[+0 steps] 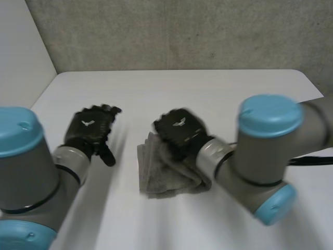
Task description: Fold the towel.
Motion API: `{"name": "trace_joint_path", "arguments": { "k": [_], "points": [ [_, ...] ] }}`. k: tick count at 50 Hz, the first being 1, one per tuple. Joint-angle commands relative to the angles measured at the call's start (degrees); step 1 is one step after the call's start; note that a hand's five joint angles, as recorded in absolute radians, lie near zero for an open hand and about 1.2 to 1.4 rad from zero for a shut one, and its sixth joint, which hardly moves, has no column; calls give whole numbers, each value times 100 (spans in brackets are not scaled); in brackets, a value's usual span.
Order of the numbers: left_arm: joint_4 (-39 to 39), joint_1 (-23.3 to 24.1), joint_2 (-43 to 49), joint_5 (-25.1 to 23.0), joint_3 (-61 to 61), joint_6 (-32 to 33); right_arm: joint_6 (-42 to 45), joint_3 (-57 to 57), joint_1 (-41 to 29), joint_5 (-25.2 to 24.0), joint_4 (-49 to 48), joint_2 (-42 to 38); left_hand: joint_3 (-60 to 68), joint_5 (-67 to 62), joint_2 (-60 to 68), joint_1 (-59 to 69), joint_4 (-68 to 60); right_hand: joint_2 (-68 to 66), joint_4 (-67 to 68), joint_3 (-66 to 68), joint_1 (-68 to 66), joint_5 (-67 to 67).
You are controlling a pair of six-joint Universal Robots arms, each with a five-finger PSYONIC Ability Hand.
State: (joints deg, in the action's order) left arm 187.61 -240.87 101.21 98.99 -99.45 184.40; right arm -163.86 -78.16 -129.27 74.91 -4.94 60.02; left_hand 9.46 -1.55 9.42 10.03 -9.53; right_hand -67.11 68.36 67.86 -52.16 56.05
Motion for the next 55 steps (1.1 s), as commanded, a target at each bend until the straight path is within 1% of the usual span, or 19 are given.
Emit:
{"name": "trace_joint_path", "arguments": {
  "k": [1, 3, 4, 5, 6, 7, 8, 9, 11, 13, 15, 19, 26, 31, 37, 39, 44, 50, 55],
  "points": [
    [13, -338, -321, -55, -84, 8, 12, 328, -573, -3, 55, -842, 54, 155, 58, -3, -47, -1289, 1164, 1214, -2784, 1395],
    [39, -338, -313, -55, -49, 8, 3, 311, -591, -12, 72, -861, 54, 155, 58, -3, -47, -1289, 1164, 1214, -2784, 1395],
    [56, -329, -295, -55, -5, 0, 3, 276, -582, 6, 107, -817, 54, 155, 58, -3, -47, -312, 188, 237, -1807, 418],
    [57, -329, -295, -55, -5, 0, -6, 215, -547, 32, 134, -721, 54, 155, 58, -3, -47, 1663, -1787, -1738, 167, -1556],
    [65, -312, -286, -55, 65, -27, -6, 214, -547, 32, 134, -720, 54, 155, 58, -3, -47, 1683, -1807, -1757, 187, -1576],
    [74, -285, -225, -55, 196, -88, -84, 170, -512, 59, 160, -520, 54, 155, 58, -3, -47, 3964, -4088, -4039, 2469, -3858],
    [74, -285, -225, -55, 197, -88, -85, 170, -512, 59, 160, -518, 54, 155, 58, -3, -47, 3987, -4111, -4062, 2492, -3881],
    [74, -268, -129, -55, 337, -193, -233, 66, -451, 128, 178, -222, 54, 155, 58, -3, -47, 5711, -5836, -5786, 4216, -5605],
    [74, -224, 57, -55, 496, -352, -410, -94, -283, 217, 178, 115, 54, 155, 58, -3, -47, 5711, -5836, -5786, 4216, -5605],
    [65, -101, 259, -55, 681, -545, -847, -496, 311, 270, 160, 666, 54, 155, 58, -3, -47, 5711, -5836, -5786, 4216, -5605],
    [57, 241, 609, -81, 1074, -895, -1058, -681, 619, 261, 160, 851, 54, 155, 58, -3, -47, 5711, -5836, -5786, 4216, -5605],
    [57, 488, 1006, -222, 1402, -1169, -1438, -999, 1062, 243, 143, 1073, 54, 155, 58, -3, -47, 5711, -5836, -5786, 4216, -5605],
    [39, 848, 1936, -986, 1911, -1389, -1834, -1236, 1720, -54, 169, 1161, 58, 150, 62, 1, -52, 5711, -5836, -5786, 4216, -5605],
    [-31, 866, 2376, -987, 2052, -1328, -1808, -1114, 1712, -415, 160, 680, 75, 133, 79, 18, -69, 5711, -5836, -5786, 4216, -5605],
    [-295, 717, 2500, -811, 1973, -1213, -1772, -605, 1607, -486, 239, -94, 75, 133, 79, 18, -69, 5711, -5836, -5786, 4216, -5605],
    [-487, 394, 2500, -758, 1824, -1143, -1772, -489, 1563, -495, 248, -289, 59, 150, 63, 1, -52, 5711, -5836, -5786, 4216, -5605],
    [-690, 111, 2465, -758, 1517, -1090, -1554, 2, 1264, -451, 493, -877, 54, 155, 58, -3, -47, 5711, -5836, -5786, 4216, -5605],
    [-752, 128, 2430, -784, 1261, -1099, -1034, 144, 1185, -108, 714, -993, 54, 155, 58, -3, -47, 5711, -5836, -5786, 4216, -5605],
    [-752, 146, 2194, -828, 1243, -1117, -753, 56, 1167, 147, 749, -606, 54, 155, 58, -3, -47, 5711, -5836, -5786, 4216, -5605]
  ]
}}
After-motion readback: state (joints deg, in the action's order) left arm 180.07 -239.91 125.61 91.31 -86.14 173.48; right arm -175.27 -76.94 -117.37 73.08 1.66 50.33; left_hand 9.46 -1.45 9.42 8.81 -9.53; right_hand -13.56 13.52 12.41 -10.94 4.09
